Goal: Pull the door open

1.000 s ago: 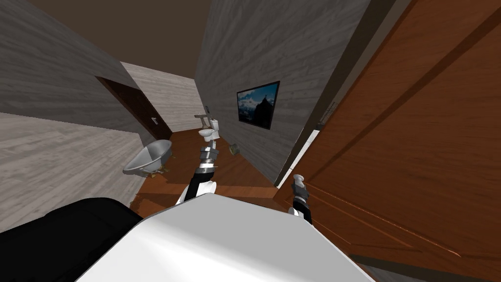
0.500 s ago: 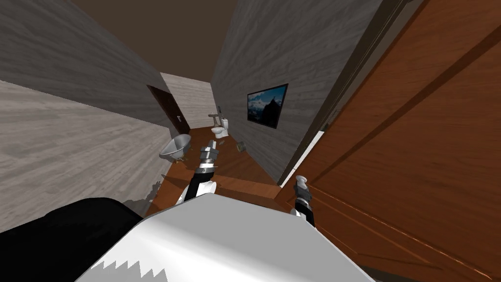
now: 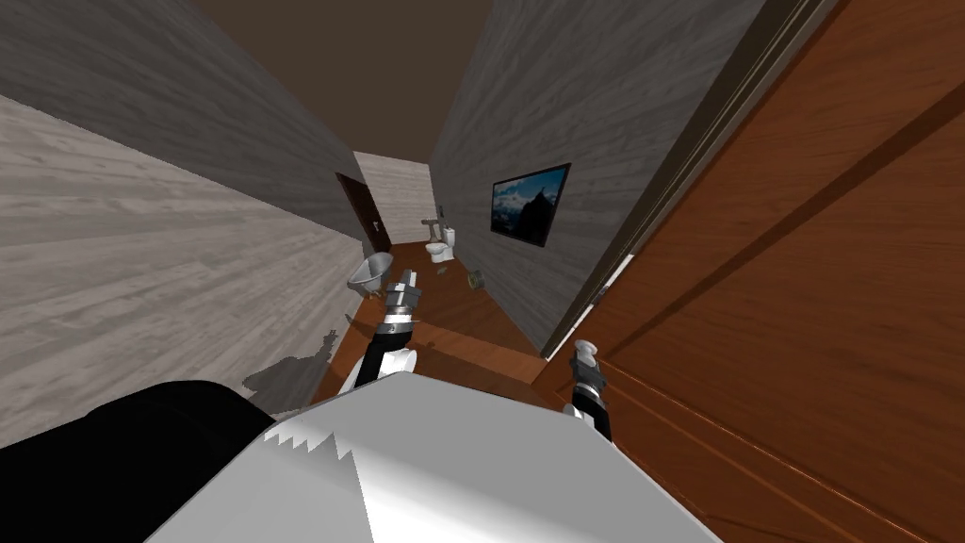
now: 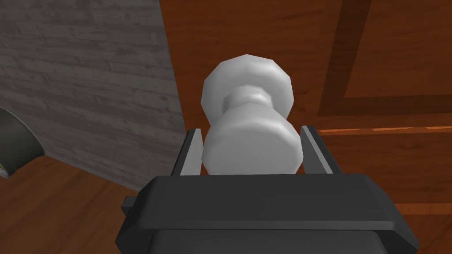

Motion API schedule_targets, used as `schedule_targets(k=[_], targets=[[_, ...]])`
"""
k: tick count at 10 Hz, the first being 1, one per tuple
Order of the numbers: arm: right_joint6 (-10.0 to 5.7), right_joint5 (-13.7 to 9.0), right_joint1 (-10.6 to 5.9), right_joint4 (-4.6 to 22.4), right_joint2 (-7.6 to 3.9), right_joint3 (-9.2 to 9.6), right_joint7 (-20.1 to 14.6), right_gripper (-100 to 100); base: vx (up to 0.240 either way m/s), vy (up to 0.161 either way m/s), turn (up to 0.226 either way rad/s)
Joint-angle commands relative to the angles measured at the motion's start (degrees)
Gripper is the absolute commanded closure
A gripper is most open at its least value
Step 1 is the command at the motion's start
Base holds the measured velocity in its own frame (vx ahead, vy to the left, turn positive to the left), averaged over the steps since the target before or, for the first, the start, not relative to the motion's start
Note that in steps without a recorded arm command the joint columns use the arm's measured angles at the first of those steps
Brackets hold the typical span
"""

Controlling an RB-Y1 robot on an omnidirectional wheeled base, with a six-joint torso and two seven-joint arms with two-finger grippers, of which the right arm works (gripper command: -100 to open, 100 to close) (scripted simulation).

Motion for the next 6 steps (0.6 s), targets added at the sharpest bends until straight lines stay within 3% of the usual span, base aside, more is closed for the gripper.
schedule_targets(k=[1, 4, 6], targets=[[-0.08, 0.06, -0.05, 0.14, -0.02, -0.06, -0.41, 100, -0.170, -0.043, 0.282], [-0.17, -0.05, 0.11, 0.44, -0.41, -0.58, -1.05, 100, -0.204, -0.026, 0.238], [-0.21, -0.09, 0.18, 0.57, -0.58, -0.80, -1.33, 100, -0.226, -0.032, 0.170]])
